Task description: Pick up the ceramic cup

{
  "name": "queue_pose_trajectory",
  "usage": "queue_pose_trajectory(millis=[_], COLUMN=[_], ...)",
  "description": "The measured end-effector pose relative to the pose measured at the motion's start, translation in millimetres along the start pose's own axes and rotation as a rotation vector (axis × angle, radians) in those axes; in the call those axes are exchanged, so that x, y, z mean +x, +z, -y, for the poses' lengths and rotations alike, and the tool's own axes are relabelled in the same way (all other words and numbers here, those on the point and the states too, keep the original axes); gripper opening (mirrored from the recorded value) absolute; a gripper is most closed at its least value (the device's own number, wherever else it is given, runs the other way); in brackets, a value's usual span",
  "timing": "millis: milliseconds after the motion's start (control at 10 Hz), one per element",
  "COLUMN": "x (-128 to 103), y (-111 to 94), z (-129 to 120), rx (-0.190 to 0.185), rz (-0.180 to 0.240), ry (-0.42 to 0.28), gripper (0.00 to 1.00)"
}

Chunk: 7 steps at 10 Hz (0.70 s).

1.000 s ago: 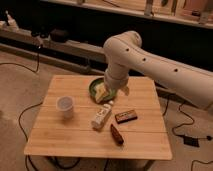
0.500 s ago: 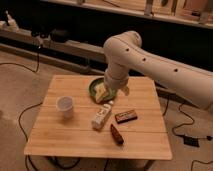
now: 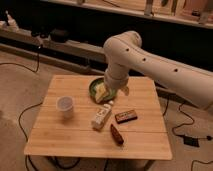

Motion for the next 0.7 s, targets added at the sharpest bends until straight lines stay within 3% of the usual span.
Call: queue_pose_trajectory(millis=[500, 700], x=[2, 21], y=[0, 0], z=[-1, 1], rx=[0.002, 0.037], rz=[-0.002, -0.049], ry=[-0.003, -0.053], gripper=[0.80, 0.80])
